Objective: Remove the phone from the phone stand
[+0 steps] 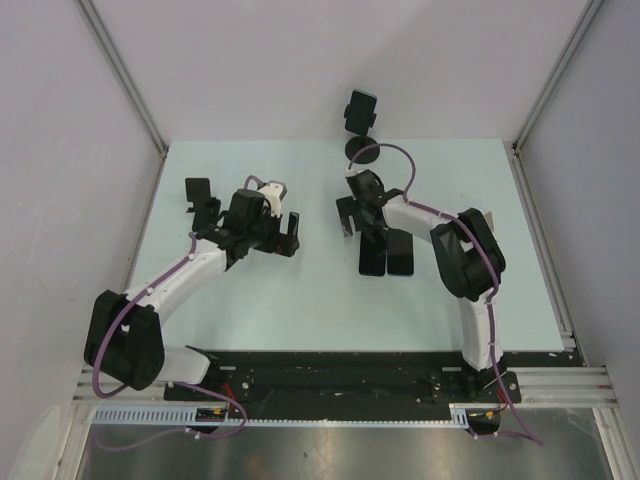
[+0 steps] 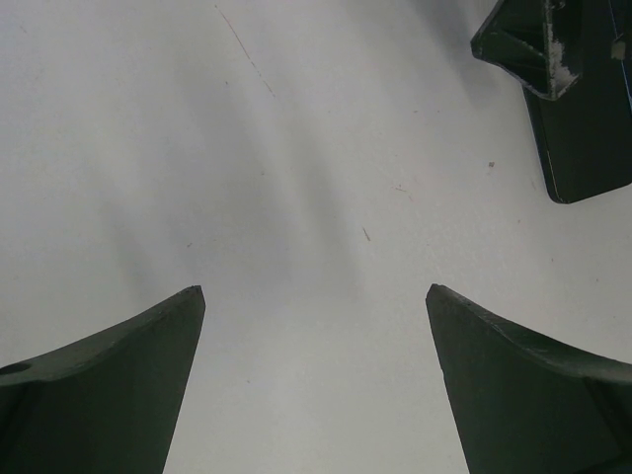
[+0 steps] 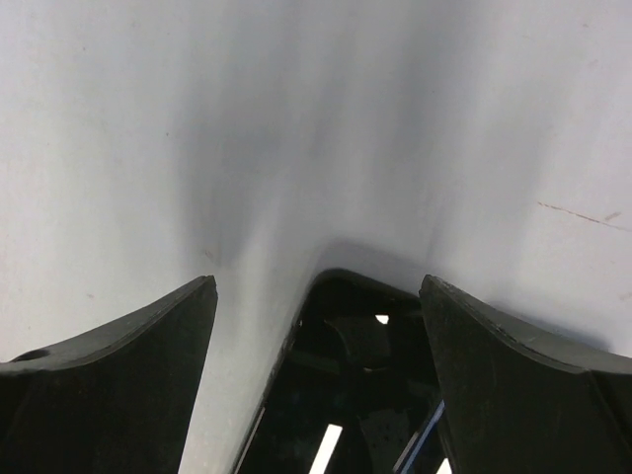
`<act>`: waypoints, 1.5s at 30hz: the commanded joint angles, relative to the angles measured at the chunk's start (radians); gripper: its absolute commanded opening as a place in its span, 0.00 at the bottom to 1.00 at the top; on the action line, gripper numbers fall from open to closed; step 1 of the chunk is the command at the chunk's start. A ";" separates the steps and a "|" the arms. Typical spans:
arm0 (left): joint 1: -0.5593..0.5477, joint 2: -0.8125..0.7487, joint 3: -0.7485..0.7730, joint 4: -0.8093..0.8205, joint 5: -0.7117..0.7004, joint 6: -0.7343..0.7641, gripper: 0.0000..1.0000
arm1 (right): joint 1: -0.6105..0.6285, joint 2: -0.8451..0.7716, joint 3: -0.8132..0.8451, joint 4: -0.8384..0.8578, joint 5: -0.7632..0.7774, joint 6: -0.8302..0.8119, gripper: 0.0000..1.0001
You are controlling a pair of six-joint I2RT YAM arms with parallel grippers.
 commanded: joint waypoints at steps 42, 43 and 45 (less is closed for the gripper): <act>0.005 -0.016 0.028 0.024 0.018 -0.006 1.00 | 0.170 -0.087 -0.069 -0.241 0.269 -0.206 0.99; 0.005 -0.016 0.028 0.024 0.016 -0.008 1.00 | 0.168 -0.086 -0.070 -0.242 0.272 -0.207 0.99; 0.005 -0.018 0.026 0.023 0.016 -0.006 1.00 | 0.167 -0.086 -0.070 -0.245 0.280 -0.212 1.00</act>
